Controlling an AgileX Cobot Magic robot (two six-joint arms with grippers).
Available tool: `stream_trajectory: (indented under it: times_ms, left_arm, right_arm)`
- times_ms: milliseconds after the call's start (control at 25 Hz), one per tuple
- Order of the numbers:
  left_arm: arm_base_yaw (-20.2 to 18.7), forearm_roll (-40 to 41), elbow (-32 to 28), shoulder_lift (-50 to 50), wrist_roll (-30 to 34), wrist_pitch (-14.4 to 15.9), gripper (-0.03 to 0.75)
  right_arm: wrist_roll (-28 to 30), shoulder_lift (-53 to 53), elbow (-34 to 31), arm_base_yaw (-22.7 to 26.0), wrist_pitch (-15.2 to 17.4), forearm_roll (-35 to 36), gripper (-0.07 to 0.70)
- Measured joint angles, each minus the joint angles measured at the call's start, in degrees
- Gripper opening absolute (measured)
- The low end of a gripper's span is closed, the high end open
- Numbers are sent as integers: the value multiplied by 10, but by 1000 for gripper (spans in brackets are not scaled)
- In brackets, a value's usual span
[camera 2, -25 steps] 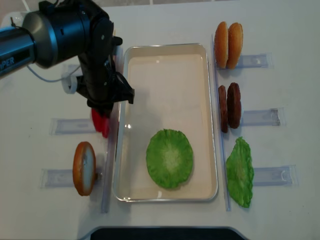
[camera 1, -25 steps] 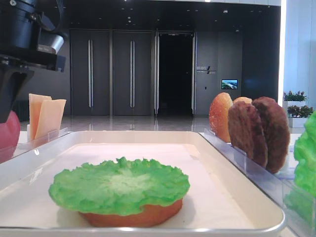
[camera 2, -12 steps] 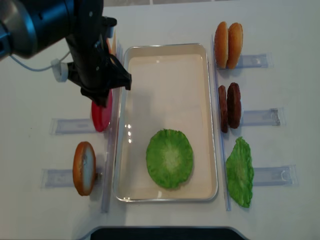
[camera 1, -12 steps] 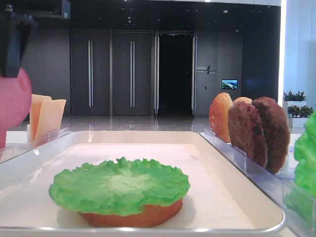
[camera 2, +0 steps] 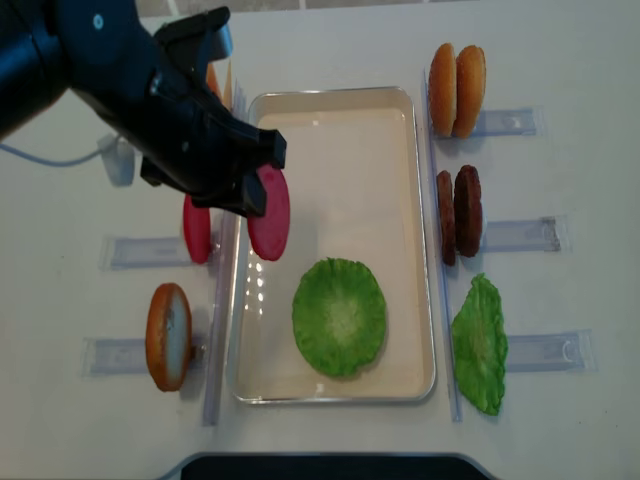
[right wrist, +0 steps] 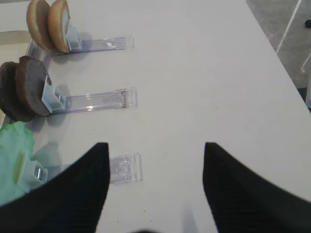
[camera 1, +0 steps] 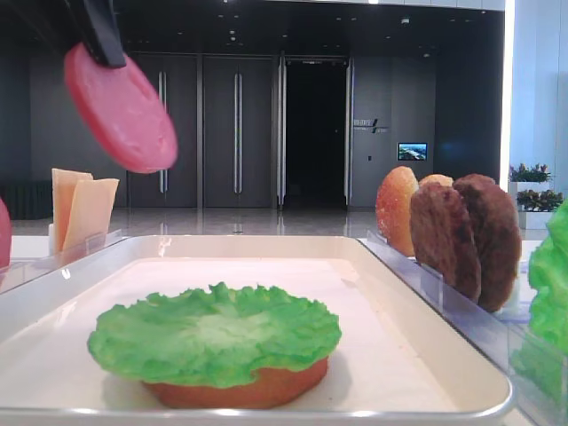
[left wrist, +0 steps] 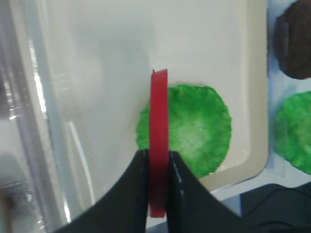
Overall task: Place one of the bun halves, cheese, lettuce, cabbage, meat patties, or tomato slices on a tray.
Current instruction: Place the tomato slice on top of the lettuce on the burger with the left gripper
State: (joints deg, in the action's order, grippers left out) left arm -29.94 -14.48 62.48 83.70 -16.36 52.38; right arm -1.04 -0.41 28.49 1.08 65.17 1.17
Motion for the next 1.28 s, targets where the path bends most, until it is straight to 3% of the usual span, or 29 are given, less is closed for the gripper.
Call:
stream_trajectory:
  times_ms: [200, 320, 440, 640, 1280]
  left_arm:
    - [0, -197, -98, -48, 178, -92, 57]
    - [0, -305, -141, -59, 297, -117, 57]
    - [-1, -337, -165, -59, 335, -131, 57]
    - [-1, -358, -177, -59, 345, -157, 57]
    - [-1, -481, -178, 57, 466, -123, 57]
  right_arm:
    - [0, 0, 0, 0, 0, 0, 433]
    - [0, 0, 0, 0, 0, 0, 433]
    - [0, 0, 0, 0, 0, 0, 433]
    - [0, 0, 0, 0, 0, 0, 433]
    - [0, 0, 0, 0, 0, 0, 433]
